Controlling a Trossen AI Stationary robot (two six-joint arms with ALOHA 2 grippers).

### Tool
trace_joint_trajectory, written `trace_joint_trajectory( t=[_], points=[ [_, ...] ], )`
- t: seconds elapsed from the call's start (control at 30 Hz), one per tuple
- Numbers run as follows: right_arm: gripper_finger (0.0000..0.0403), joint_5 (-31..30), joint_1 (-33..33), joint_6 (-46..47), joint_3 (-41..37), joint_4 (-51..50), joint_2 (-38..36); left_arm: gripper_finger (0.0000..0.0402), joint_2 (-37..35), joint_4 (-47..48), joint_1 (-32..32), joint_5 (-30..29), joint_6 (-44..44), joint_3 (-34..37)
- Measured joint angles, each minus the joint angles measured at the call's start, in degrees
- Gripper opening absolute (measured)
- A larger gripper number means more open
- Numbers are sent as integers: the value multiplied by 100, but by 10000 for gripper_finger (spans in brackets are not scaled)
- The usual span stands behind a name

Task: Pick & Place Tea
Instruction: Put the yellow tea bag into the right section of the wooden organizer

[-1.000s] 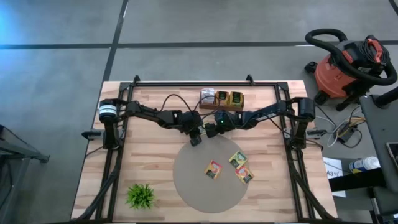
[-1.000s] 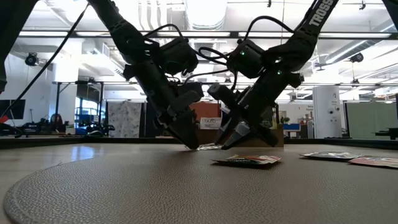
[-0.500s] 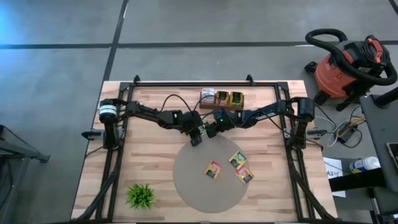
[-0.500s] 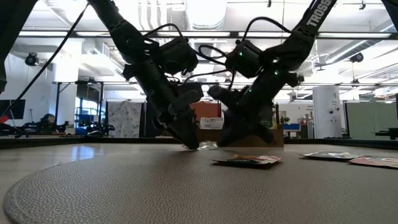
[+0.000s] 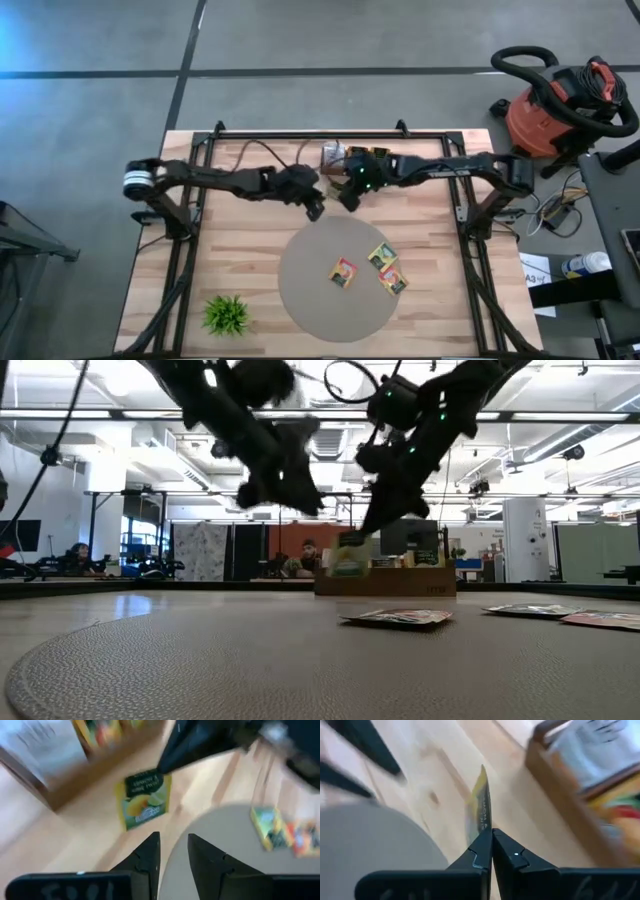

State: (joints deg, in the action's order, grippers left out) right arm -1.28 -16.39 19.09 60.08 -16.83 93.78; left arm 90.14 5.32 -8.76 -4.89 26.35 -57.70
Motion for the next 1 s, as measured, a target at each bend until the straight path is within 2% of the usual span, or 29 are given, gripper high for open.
trace_joint_trajectory(
  t=[0.17,0.3,0.47,0.7,1.0],
  points=[
    [8,-68,-593,-1226,288,-1208,-709,94,-701,28,116,-509,185,-2],
    [8,-242,-1328,-2094,369,-2044,-1162,94,-1084,5,187,-652,254,-4],
    [8,213,-2104,-2956,173,-2412,-1401,94,-1286,-88,228,-869,264,-13],
    [8,340,-2215,-3546,115,-2440,-1213,94,-1300,-35,228,-887,284,-13],
    [8,276,-2246,-3628,-67,-1894,-1115,94,-1298,24,228,-941,282,-13]
  ],
)
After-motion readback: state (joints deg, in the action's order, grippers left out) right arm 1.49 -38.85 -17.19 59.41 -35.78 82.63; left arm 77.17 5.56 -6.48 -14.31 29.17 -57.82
